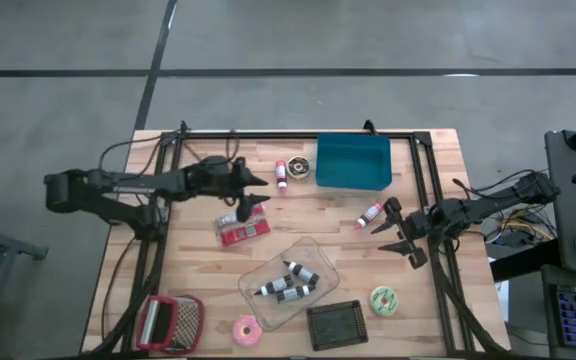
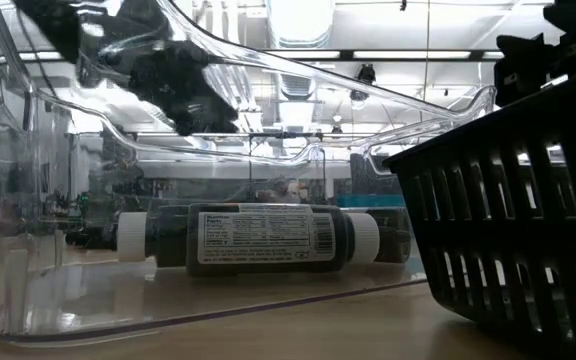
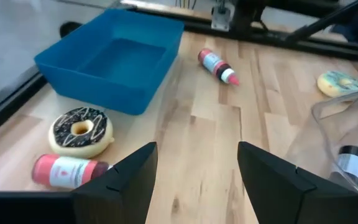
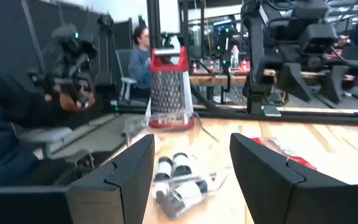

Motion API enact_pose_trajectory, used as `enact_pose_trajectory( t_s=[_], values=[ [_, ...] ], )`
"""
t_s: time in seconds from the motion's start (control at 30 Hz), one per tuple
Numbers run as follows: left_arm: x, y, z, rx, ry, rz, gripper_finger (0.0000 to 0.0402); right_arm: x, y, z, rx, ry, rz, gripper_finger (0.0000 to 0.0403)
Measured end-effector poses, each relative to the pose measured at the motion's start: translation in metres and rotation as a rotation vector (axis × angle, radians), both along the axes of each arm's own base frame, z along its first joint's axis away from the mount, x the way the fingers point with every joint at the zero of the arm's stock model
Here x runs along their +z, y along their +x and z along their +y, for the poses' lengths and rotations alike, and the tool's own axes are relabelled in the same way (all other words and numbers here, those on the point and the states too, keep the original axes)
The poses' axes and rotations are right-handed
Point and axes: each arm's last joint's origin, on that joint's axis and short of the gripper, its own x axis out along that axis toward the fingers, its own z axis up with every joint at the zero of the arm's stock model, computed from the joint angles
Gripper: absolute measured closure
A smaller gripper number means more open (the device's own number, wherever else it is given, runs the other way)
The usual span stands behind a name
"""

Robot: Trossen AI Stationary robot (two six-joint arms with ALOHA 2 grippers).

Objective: Pick & Place Food Item
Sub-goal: Put the black donut into the black basket

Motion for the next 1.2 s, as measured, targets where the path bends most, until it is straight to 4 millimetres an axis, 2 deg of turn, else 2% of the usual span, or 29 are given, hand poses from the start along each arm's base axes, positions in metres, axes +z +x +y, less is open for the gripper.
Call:
enact_pose_trajectory(
  t_s=[0.23, 0.5, 0.83, 1.03, 1.2],
  values=[
    [0.000, 0.037, 0.025, -0.031, -0.020, 0.153, 0.0172, -0.004, 0.002, 0.000, -0.014, -0.001, 0.046, 0.0195],
    [0.006, 0.072, 0.043, -0.138, 0.009, 0.363, 0.0172, -0.013, 0.005, -0.003, -0.162, -0.033, 0.125, 0.0195],
    [0.013, 0.116, 0.063, -0.237, 0.152, 0.419, 0.0171, -0.017, 0.005, -0.003, -0.164, -0.060, 0.162, 0.0195],
    [0.013, 0.134, 0.082, -0.220, 0.105, 0.493, 0.0130, -0.019, 0.005, -0.003, -0.164, -0.066, 0.185, 0.0195],
    [0.003, 0.150, 0.096, -0.218, 0.052, 0.583, 0.0103, -0.020, 0.005, -0.004, -0.164, -0.070, 0.194, 0.0195]
  ],
)
